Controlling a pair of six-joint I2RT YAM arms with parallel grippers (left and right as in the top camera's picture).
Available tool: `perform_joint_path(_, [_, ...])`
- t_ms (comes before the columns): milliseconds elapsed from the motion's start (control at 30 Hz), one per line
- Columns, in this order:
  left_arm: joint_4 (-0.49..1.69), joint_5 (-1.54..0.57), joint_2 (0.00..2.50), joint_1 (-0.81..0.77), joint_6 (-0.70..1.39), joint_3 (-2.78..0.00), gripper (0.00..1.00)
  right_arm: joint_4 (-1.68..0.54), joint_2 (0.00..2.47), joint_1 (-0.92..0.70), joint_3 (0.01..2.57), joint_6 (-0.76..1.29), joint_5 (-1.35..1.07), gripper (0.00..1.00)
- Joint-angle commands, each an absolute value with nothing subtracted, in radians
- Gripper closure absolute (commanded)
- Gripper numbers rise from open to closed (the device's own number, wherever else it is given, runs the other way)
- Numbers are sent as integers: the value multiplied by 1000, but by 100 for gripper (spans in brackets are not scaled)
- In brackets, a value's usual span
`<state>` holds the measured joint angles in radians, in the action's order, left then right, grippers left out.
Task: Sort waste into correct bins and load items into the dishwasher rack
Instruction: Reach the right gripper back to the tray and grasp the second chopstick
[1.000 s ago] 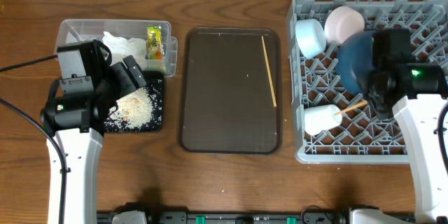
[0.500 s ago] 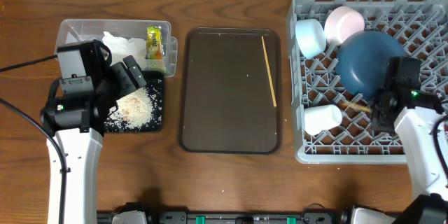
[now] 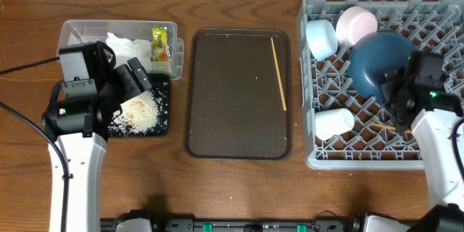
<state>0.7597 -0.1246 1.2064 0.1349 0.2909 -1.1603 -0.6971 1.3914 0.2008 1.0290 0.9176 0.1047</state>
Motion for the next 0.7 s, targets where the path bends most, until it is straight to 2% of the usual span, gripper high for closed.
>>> perform_joint_path(0, [763,-119,1207,139,283,-1178,4,-699,1318,194,1092,636,-47,1])
perform_joint_path(133, [763,-119,1207,139,283,-1178,4,-694,1253,116,1113,558,-110,1])
perform_joint_path(300, [763,-119,1207,139,283,-1178,4,-669,1259,-96,1113,478,-100,1])
perform_joint_path(500, [763,-119,1207,139,283,-1178,4,-585,1335,-416,1114,456,91,1])
perform_joint_path(667, [763,-119,1207,139,283,-1178,4,-534,1443,-558,1137,467,183,2])
